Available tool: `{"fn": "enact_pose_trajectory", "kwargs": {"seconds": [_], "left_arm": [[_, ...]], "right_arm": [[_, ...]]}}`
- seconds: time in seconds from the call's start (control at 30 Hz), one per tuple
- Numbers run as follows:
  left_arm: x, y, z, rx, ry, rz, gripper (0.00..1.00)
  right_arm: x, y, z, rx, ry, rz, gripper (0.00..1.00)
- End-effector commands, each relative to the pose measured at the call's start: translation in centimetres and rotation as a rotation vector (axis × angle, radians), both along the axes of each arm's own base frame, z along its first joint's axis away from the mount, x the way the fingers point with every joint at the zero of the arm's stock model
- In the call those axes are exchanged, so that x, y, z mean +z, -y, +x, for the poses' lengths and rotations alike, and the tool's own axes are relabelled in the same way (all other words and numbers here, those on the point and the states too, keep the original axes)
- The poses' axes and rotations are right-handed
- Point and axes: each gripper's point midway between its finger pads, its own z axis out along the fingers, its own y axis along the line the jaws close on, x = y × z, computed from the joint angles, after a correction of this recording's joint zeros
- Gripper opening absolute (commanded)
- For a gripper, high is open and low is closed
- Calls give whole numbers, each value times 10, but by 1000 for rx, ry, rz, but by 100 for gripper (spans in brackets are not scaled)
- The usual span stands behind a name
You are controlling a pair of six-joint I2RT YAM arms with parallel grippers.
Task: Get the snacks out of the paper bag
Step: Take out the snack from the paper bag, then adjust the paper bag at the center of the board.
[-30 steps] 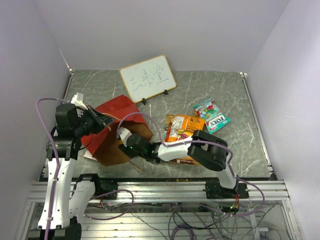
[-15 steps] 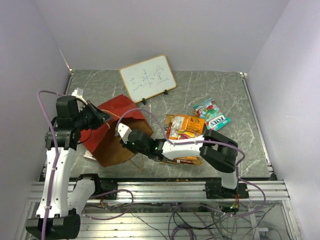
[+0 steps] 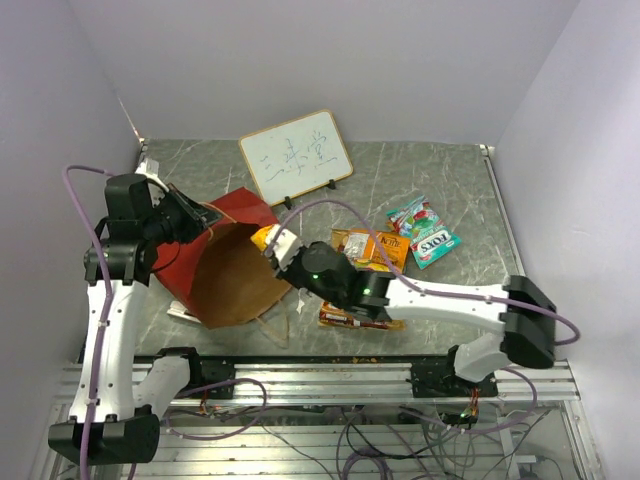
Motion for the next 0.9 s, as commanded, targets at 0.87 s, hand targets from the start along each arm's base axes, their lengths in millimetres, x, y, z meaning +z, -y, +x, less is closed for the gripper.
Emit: {"fn": "enact_pose_trajectory", "kwargs": {"seconds": [0.87], "left_arm": [[11, -97, 59, 358, -96, 56, 7]], "right_arm": [[135, 146, 47, -386, 128, 249, 0]]}}
